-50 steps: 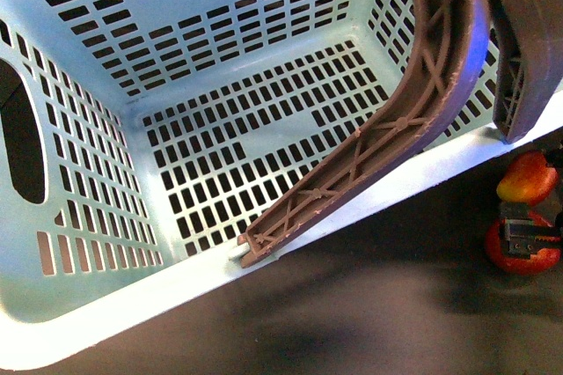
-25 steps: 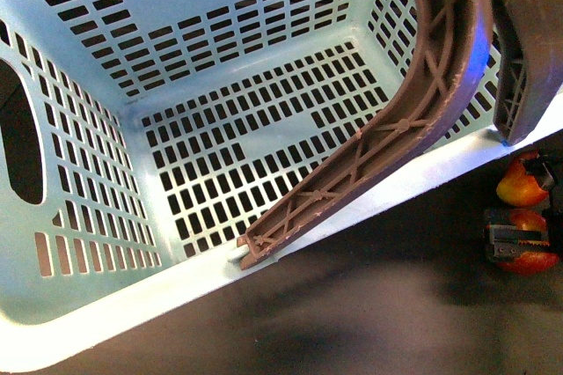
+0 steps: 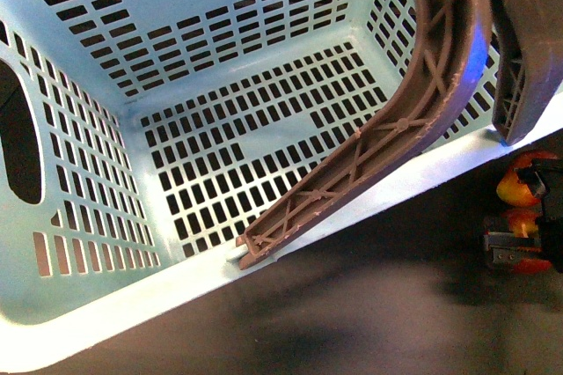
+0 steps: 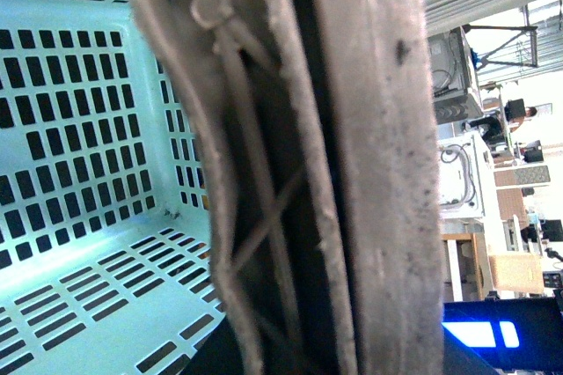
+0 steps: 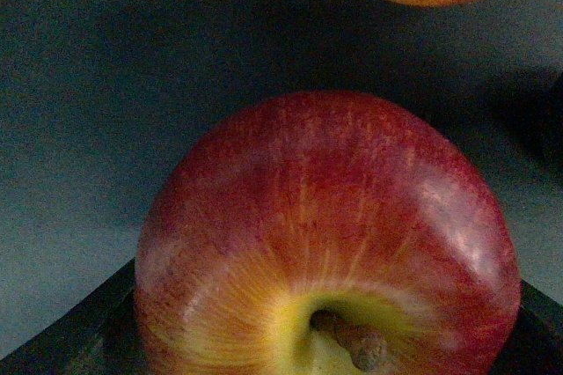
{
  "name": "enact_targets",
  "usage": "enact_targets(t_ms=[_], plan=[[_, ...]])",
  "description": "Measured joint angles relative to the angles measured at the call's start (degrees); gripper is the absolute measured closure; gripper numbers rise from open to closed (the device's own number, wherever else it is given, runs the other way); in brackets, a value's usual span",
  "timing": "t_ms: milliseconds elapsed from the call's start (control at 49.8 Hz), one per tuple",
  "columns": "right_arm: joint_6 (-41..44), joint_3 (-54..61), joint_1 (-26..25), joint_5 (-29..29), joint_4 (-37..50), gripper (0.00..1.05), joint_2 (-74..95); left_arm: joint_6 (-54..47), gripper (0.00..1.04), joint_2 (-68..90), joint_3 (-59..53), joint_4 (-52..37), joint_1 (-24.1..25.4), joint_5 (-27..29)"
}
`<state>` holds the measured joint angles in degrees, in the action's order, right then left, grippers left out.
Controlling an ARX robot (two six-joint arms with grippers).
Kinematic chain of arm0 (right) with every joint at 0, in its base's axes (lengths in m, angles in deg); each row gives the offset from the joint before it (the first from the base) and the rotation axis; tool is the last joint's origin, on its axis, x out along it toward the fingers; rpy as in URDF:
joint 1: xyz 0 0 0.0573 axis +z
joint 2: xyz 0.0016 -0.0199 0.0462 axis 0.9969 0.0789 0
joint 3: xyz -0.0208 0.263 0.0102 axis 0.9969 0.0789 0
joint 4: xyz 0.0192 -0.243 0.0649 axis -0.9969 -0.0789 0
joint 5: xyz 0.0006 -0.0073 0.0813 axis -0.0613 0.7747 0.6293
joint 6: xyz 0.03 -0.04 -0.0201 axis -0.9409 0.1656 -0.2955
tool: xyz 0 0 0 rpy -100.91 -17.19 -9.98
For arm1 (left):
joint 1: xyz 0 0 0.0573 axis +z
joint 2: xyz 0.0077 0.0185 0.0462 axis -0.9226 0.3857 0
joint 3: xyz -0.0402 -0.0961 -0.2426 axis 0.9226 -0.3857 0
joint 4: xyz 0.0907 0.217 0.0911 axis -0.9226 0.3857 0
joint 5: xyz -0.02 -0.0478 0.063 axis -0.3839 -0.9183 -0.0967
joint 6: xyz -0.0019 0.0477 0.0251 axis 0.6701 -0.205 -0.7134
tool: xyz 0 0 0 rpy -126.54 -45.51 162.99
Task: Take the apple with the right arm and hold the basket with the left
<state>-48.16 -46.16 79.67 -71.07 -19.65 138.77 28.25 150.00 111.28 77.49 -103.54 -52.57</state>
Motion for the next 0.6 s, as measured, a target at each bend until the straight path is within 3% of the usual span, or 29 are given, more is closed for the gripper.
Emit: enact_targets(t_ms=[322,603], plan=[[0.0,3.8,-0.9,0.0,0.8,0.25,-4.5,0.0,0.90,0.0,0.0,0.0,0.0,0.0],[2.0,11.5,-2.5,-0.2,0.2,0.25,-26.8,0.0,0.90,0.0,0.0,0.0,0.0,0.0]])
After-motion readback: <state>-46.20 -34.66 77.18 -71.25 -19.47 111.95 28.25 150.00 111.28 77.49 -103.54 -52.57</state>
